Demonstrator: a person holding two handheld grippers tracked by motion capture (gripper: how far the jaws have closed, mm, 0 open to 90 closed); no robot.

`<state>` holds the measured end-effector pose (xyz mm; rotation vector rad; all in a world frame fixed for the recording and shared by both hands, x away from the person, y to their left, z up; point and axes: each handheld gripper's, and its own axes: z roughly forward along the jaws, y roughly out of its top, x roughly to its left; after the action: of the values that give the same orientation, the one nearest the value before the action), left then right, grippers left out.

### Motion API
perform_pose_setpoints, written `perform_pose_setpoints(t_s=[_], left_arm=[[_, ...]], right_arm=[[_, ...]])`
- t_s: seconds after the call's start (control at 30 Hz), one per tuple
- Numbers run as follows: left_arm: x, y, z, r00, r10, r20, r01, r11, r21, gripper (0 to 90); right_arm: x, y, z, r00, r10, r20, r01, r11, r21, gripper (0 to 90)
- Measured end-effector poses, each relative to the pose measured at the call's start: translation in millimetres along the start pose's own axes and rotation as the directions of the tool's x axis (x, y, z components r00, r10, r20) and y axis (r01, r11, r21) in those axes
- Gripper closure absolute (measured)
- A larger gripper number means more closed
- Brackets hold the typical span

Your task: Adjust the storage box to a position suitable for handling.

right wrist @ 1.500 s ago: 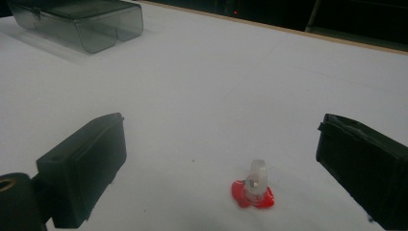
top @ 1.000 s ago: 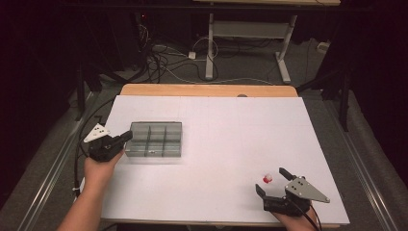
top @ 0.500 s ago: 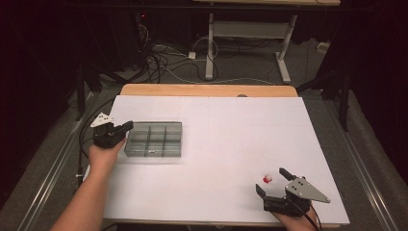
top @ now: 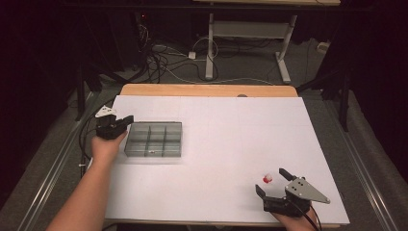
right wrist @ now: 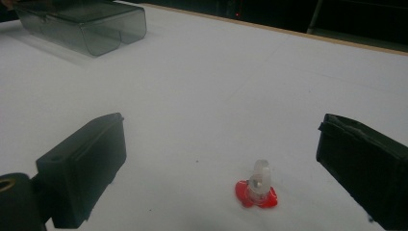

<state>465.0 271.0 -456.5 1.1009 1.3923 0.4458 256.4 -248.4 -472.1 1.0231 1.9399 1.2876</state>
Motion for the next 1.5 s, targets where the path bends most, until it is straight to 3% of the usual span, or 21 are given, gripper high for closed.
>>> perform_pose_setpoints(t_s=[0.2, 0.37, 0.73, 1.0, 1.27, 1.5], left_arm=[[6.5, 0.1, 13.5, 0.9993, 0.025, -0.029, -0.024, 0.9995, 0.02, 88.2], [11.9, -1.5, 20.1, 0.9991, 0.003, -0.043, -0.002, 0.9999, 0.016, 88.2], [18.4, -5.9, 23.4, 0.9976, 0.026, -0.065, -0.024, 0.9993, 0.029, 88.2], [19.2, -8.2, 23.4, 0.9981, 0.033, -0.051, -0.031, 0.9986, 0.043, 88.3], [13.1, -11.7, 21.7, 0.9991, 0.028, -0.031, -0.026, 0.9976, 0.064, 88.3], [-3.0, -22.0, 21.0, 0.9995, 0.032, 0.001, -0.032, 0.9956, 0.088, 88.3]], right_arm=[[0.3, -0.2, 0.1, 1.0, 0.001, -0.003, -0.001, 1.0, 0.001, 3.8], [-0.1, -1.0, -0.3, 1.0, 0.003, -0.003, -0.003, 1.0, 0.001, 3.7], [0.3, -1.1, -1.4, 1.0, 0.006, -0.005, -0.006, 1.0, -0.001, 3.8], [0.5, -1.4, -1.3, 1.0, 0.005, -0.004, -0.005, 1.0, 0.001, 3.8], [1.1, -1.5, -0.2, 1.0, 0.004, -0.003, -0.004, 1.0, 0.003, 3.8], [1.6, -1.0, -0.1, 1.0, 0.004, -0.002, -0.004, 1.0, 0.005, 3.8]])
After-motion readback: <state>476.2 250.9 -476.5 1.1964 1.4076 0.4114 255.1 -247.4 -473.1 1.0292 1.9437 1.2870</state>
